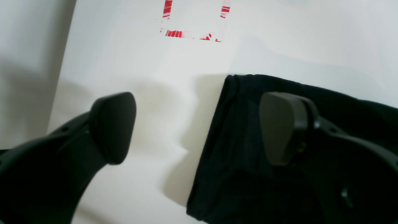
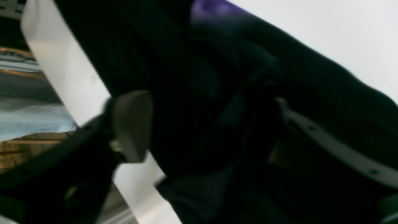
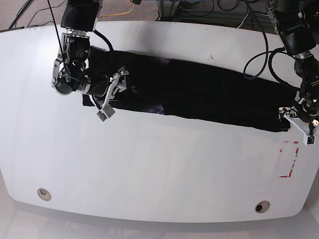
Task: Layout the t-shirt on the table in an organized manner, then fold the t-shirt properly
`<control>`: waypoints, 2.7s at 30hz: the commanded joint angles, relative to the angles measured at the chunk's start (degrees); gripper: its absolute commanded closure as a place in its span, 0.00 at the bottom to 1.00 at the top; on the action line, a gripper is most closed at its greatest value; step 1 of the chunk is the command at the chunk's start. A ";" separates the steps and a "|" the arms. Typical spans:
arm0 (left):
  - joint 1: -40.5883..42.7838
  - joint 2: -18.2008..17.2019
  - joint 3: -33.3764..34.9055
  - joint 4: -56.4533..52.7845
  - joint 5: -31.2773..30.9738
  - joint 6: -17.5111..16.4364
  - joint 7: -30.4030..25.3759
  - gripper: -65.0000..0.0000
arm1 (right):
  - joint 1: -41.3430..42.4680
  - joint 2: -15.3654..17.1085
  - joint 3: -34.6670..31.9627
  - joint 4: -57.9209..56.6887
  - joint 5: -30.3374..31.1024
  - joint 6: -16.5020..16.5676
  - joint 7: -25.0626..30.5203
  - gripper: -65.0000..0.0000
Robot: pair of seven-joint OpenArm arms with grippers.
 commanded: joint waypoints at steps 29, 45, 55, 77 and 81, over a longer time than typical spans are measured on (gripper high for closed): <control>-1.30 -1.23 -0.14 1.12 -0.15 0.15 -1.23 0.07 | -2.29 -3.38 -14.15 6.94 14.26 0.12 -1.39 0.44; -1.39 -1.32 -0.14 1.03 -0.15 0.15 -1.23 0.07 | -2.91 -0.57 -16.35 7.90 18.30 0.12 -1.39 0.00; -1.30 -1.32 -0.14 1.12 -0.15 0.06 -1.23 0.07 | -2.20 7.52 -15.11 14.41 20.15 0.12 -1.39 0.00; 7.41 6.42 -0.58 22.22 -0.24 -6.35 -6.32 0.77 | -3.87 11.12 -7.20 15.20 2.92 0.12 9.82 0.98; 9.43 6.42 -0.58 22.13 -0.15 -6.35 -6.32 0.98 | -5.98 9.19 -8.35 15.20 -2.27 0.12 13.16 0.99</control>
